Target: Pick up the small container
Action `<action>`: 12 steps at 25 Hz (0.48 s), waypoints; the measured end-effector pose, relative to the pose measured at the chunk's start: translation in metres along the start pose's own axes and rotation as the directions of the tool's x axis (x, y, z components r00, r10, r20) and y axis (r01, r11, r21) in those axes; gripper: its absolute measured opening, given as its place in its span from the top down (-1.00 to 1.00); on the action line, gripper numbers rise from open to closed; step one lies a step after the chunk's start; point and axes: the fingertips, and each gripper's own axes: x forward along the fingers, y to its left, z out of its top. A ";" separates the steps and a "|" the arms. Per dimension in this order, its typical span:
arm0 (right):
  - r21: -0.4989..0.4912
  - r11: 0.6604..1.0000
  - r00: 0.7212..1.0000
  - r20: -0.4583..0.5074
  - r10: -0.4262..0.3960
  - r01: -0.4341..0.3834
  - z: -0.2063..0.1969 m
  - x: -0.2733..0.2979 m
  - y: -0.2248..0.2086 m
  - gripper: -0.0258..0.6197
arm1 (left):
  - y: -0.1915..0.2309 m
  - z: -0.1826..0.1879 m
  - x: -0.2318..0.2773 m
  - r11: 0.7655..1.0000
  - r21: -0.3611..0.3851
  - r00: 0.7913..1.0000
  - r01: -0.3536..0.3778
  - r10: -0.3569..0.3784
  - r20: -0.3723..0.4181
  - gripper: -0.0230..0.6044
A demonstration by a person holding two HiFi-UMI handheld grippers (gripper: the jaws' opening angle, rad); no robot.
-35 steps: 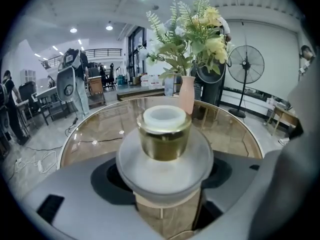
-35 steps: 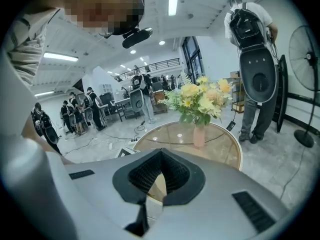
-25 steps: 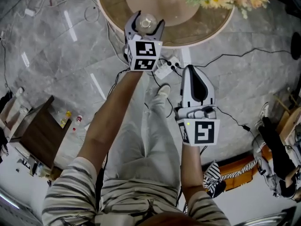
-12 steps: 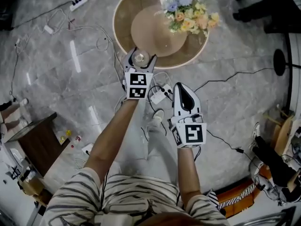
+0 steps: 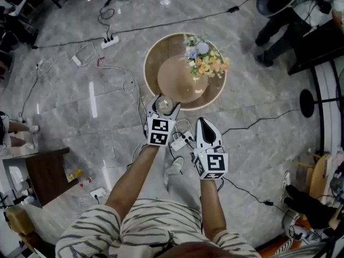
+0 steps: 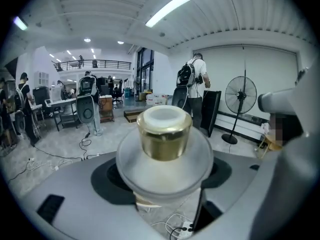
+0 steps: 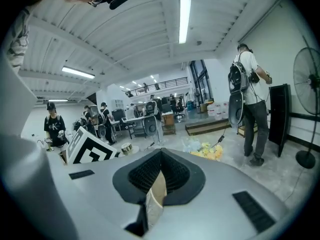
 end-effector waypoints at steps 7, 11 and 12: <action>-0.042 0.998 0.998 0.043 0.040 -0.038 0.048 -0.024 0.017 0.90 | -0.017 0.057 -0.060 1.000 0.011 0.998 -0.004 0.003 0.068 -0.12; -0.045 0.998 0.997 0.062 0.054 -0.052 0.070 -0.036 0.028 0.90 | -0.020 0.080 -0.090 1.000 0.009 0.996 -0.010 0.009 0.094 -0.12; -0.043 0.997 0.996 0.068 0.060 -0.057 0.076 -0.037 0.032 0.90 | -0.018 0.086 -0.098 1.000 0.013 0.995 -0.013 0.011 0.101 -0.12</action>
